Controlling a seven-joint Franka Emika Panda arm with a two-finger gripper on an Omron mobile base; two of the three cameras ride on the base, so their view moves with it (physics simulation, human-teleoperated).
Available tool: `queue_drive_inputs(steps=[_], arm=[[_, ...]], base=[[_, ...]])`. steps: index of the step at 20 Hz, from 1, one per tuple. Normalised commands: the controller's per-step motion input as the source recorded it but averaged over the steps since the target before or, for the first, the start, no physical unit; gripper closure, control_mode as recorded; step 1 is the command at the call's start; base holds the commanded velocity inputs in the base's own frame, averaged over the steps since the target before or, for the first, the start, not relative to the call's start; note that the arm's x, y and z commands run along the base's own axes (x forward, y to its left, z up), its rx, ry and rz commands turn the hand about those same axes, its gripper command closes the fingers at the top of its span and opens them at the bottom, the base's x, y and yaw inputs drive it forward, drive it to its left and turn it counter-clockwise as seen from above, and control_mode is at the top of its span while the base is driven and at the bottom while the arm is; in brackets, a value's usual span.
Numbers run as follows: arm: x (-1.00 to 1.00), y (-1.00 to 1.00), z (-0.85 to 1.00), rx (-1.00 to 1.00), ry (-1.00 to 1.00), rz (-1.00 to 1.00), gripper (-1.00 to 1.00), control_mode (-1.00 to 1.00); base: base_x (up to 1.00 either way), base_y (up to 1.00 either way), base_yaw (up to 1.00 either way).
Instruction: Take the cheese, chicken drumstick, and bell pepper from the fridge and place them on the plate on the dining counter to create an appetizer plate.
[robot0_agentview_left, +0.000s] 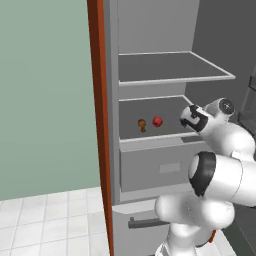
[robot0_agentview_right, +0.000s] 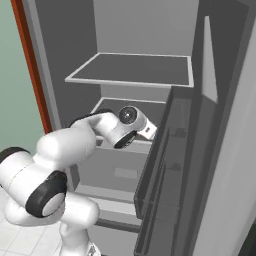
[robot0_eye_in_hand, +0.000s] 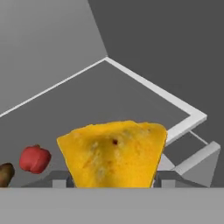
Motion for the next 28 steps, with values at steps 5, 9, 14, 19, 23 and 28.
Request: queue_drive_inputs(steps=[5, 9, 14, 19, 23, 28], arm=[[-1.0, 0.3, 0.77, 0.0, 0.1, 0.09, 1.0, -1.0], [-1.0, 0.54, 0.67, -0.03, 0.14, 0.1, 1.0, -1.0], [-1.0, 0.59, 0.42, -0.05, 0.13, 0.1, 1.0, -1.0], [-0.88, 0.62, 0.06, -0.04, 0.01, 0.12, 1.0, -1.0], [-0.58, 0.71, 0.0, -0.05, 0.0, 0.1, 1.0, -1.0], [-0.09, 0.2, 0.0, 0.0, 0.0, 0.03, 1.0, -1.0]], base=[[0.0, 0.0, 0.0], [0.0, 0.0, 0.0], [0.0, 0.0, 0.0], [0.0, 0.0, 0.0], [0.0, 0.0, 0.0], [0.0, 0.0, 0.0]])
